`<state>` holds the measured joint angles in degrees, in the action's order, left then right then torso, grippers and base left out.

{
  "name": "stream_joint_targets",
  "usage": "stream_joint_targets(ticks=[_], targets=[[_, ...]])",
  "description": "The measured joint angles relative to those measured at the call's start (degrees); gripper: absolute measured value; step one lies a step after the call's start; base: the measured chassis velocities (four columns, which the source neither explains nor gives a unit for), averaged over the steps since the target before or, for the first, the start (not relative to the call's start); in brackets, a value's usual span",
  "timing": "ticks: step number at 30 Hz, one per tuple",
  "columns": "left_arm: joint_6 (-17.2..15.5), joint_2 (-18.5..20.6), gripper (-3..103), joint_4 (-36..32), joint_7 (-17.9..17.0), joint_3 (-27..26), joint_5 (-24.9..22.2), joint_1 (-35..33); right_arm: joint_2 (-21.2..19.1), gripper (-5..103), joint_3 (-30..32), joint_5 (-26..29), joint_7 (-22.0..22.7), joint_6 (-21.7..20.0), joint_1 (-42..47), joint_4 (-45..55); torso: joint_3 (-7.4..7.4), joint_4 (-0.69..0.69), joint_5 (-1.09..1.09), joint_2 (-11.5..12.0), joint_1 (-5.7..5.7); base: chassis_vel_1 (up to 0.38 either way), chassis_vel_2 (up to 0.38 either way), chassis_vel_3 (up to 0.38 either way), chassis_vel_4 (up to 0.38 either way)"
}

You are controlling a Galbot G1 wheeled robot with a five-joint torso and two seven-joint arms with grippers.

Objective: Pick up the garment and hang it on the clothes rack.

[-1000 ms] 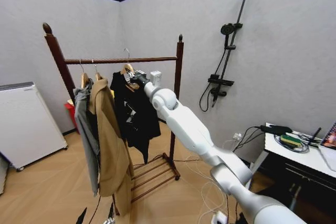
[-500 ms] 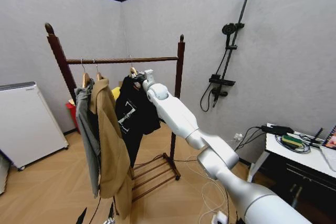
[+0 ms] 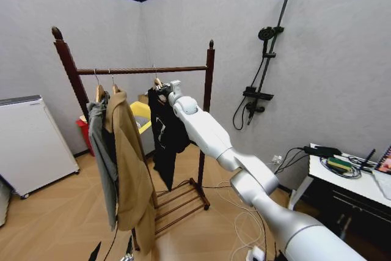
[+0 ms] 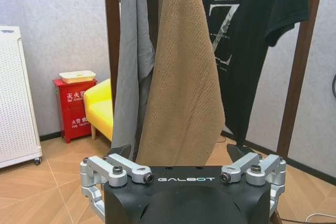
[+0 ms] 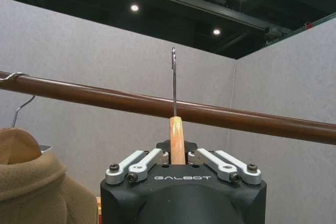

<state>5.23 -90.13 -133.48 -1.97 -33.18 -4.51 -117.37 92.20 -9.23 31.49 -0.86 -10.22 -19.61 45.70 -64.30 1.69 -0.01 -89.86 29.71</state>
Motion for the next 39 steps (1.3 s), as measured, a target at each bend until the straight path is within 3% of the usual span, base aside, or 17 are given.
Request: stream_joint_targets(ticks=[8, 21, 30, 34, 39], targets=[[0.0, 0.0, 100, 0.0, 0.0, 0.0, 0.0, 0.0, 0.0, 10, -2.5, 5.6, -0.5, -2.0, -1.3, -1.8, -0.01, 0.0, 0.0, 0.0, 0.01, 0.0, 0.0, 0.0, 0.0], [0.0, 0.0, 100, 0.0, 0.0, 0.0, 0.0, 0.0, -0.1, 10, -2.1, 4.3, -1.8, -2.4, 2.6, 4.5, 0.0, 0.0, 0.01, 0.0, 0.0, 0.0, 0.0, 0.0, 0.0], [0.0, 0.0, 100, 0.0, 0.0, 0.0, 0.0, 0.0, -0.1, 10, -3.0, 4.3, 0.1, -3.2, 3.3, 8.8, 0.0, 0.02, 0.01, 0.0, -0.01, -0.092, 0.083, 0.084, -0.091], [0.0, 0.0, 100, 0.0, 0.0, 0.0, 0.0, 0.0, -0.1, 10, -3.5, 4.9, 0.9, -4.4, 3.3, 9.2, -0.02, 0.01, 0.01, 0.0, 0.05, -0.126, 0.159, 0.154, -0.188], [0.0, 0.0, 100, 0.0, 0.0, 0.0, 0.0, 0.0, -0.1, 10, -4.5, 7.8, 3.2, -9.3, 3.9, 10.9, -0.02, 0.03, 0.01, 0.0, 0.06, -0.064, 0.08, 0.049, -0.054]])
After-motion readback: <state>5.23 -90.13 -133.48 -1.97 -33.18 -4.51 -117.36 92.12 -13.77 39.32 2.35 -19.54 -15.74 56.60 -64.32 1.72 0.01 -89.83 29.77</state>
